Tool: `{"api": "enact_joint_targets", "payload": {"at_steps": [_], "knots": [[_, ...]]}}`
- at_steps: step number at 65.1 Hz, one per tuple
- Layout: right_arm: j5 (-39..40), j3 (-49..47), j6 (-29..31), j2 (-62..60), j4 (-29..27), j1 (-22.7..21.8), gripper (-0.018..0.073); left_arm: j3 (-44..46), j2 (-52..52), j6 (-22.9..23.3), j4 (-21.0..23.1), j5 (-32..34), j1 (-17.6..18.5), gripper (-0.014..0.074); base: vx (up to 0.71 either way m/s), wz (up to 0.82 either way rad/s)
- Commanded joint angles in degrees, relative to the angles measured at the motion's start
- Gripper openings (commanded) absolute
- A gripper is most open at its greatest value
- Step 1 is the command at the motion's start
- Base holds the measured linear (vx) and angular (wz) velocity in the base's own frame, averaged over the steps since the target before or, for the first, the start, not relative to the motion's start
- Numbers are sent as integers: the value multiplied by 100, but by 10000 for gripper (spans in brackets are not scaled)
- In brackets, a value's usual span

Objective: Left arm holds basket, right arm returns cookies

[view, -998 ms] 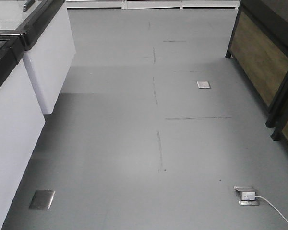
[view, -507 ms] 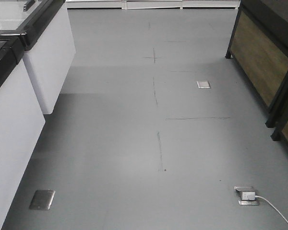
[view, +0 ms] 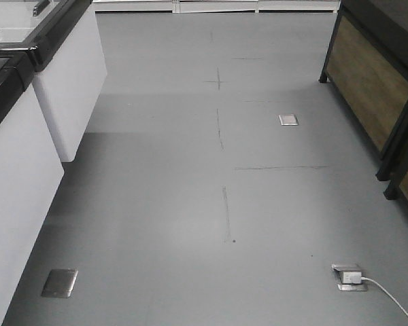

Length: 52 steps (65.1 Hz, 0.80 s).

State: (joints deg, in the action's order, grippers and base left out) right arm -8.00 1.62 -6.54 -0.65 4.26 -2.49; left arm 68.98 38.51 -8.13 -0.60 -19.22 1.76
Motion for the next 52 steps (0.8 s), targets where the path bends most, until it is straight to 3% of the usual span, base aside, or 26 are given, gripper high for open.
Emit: {"api": "enact_joint_targets", "payload": {"at_steps": [1,15,25,32,44,52], "knots": [[421,100,46,-51,32,-22,-10,136,311,28,60,17,-9,15,0,0],[421,100,46,-51,32,-22,-10,136,774,30,60,-345,-9,45,0,0],[421,100,46,-51,32,-22,-10,136,1070,30,60,-345,-9,113,0,0],[421,100,46,-51,32,-22,-10,136,1172,30,60,-318,-9,210,0,0],[421,100,46,-51,32,-22,-10,136,1263,48,60,38,-9,461,0,0],[421,100,46,-51,32,-22,-10,136,1340,135,60,77,-9,569,0,0]]}}
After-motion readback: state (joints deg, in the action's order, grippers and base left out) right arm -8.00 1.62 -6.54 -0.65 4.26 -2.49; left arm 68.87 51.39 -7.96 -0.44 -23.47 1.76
